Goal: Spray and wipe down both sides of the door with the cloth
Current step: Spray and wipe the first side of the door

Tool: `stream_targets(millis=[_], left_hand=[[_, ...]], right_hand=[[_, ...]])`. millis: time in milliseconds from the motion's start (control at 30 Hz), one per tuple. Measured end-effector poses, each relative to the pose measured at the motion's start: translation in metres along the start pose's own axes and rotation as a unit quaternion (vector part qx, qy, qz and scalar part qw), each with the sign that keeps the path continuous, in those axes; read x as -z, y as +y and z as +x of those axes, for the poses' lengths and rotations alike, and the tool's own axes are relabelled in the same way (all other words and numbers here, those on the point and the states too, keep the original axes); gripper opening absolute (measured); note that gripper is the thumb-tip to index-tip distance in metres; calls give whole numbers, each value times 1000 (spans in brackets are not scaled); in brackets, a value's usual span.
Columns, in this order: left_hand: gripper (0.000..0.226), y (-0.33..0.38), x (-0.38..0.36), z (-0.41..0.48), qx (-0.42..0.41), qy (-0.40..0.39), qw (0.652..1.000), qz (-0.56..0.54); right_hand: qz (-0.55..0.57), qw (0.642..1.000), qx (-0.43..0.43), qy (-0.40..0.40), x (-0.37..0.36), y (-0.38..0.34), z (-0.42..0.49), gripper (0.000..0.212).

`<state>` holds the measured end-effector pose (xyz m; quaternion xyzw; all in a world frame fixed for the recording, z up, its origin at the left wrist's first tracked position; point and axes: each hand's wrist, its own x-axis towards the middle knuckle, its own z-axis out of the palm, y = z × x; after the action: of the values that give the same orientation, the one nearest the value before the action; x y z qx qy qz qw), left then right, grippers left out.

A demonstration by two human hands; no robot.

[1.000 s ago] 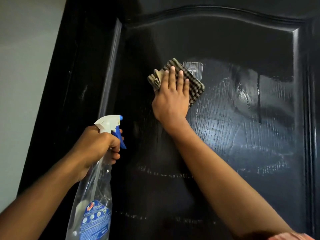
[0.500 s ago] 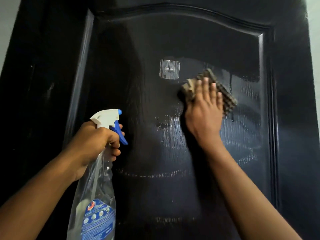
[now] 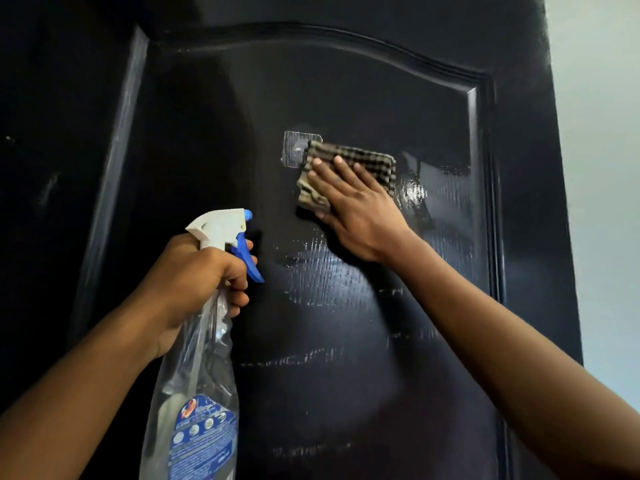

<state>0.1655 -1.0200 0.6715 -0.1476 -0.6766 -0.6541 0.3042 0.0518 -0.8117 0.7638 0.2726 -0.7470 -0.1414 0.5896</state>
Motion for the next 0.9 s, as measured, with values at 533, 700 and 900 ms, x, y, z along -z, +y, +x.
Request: stream_targets(millis=[533,700,900], left_hand=[[33,-4,-71,-13,23,-13,1000,10],[31,-9,-93,-18,34,-6,999,6],[31,-14,-105,-22,37,-12,999,22]], right_hand=[[4,1000,-6,-4,-21,32,-94,64],[-25,984,162,-65,-28,45,-159,68],[11,994,-112,-9,9,140,-82,62]])
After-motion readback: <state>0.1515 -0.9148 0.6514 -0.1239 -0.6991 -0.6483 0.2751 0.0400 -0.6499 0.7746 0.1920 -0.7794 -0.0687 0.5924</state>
